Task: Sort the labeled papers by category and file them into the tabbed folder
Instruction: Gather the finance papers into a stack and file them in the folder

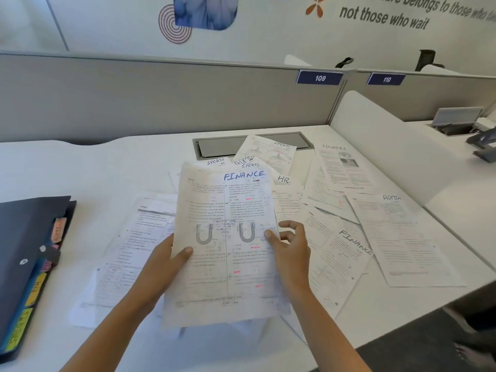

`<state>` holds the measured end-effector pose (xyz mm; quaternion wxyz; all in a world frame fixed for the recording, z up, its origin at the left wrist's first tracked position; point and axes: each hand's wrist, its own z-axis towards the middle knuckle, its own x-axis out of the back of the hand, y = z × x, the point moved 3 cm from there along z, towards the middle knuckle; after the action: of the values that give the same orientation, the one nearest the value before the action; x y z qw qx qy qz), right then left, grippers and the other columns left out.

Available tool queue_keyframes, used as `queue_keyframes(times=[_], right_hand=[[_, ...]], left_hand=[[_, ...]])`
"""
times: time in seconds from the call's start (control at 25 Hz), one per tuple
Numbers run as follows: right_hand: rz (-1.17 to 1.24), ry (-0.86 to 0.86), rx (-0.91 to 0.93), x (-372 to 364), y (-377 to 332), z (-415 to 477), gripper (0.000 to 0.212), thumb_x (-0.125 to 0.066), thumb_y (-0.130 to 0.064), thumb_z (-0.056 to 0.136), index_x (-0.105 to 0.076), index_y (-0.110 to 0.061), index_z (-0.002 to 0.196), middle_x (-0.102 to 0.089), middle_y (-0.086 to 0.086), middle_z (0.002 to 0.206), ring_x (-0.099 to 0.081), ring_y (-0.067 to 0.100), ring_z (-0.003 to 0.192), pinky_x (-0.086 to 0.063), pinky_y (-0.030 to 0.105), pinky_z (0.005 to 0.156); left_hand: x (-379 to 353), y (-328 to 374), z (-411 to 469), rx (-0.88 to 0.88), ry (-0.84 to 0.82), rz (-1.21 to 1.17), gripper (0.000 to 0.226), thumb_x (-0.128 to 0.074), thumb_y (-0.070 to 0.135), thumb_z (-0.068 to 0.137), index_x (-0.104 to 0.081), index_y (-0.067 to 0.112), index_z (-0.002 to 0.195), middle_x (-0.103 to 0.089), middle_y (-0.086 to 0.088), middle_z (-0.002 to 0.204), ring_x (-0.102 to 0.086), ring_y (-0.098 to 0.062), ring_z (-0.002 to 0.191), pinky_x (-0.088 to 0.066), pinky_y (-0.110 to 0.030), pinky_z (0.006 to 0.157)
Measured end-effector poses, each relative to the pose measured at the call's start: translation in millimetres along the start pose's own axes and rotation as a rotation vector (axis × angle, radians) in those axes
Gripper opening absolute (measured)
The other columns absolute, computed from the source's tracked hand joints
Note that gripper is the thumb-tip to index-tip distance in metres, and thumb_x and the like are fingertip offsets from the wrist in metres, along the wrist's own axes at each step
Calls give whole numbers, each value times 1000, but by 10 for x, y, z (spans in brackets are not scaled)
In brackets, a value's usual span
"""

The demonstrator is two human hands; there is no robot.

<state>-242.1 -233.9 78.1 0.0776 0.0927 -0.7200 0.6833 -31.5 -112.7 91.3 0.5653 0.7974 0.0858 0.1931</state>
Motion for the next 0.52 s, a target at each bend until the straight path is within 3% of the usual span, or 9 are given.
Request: queue_keyframes(times=[0.12,0.2,0.4,0.52], right_hand=[[-56,45,-13,151,71,314,19,-63,-33,89,-55,-19,99,-66,2,83,-62,14,63,-44,23,56],[-92,102,-18,327,159,612,20,-61,-31,90,-55,-14,98,-66,6,85,-61,18,59,-47,27,53],[-346,185,25,828,326,1532,17,-63,-10,86,-55,-10,101,-65,9,93,-63,25,83,-42,22,62],[-514,234,85,1053,406,2100,22,-59,4,80,-59,-3,101,-65,15,100,-60,28,93,-40,24,72]], left_hand=[[-63,8,115,33,27,30,22,-55,20,95,-64,21,114,-75,4,99,-72,-19,88,-56,-44,84],[-100,5,190,58,25,46,20,-55,20,94,-66,18,110,-75,0,97,-72,-22,87,-56,-44,83],[-182,31,375,131,53,-39,16,-59,18,92,-68,12,104,-75,-6,93,-71,-28,84,-54,-37,71],[-262,71,502,130,67,-30,15,-59,21,92,-69,10,96,-75,-6,89,-70,-30,83,-54,-38,73]])
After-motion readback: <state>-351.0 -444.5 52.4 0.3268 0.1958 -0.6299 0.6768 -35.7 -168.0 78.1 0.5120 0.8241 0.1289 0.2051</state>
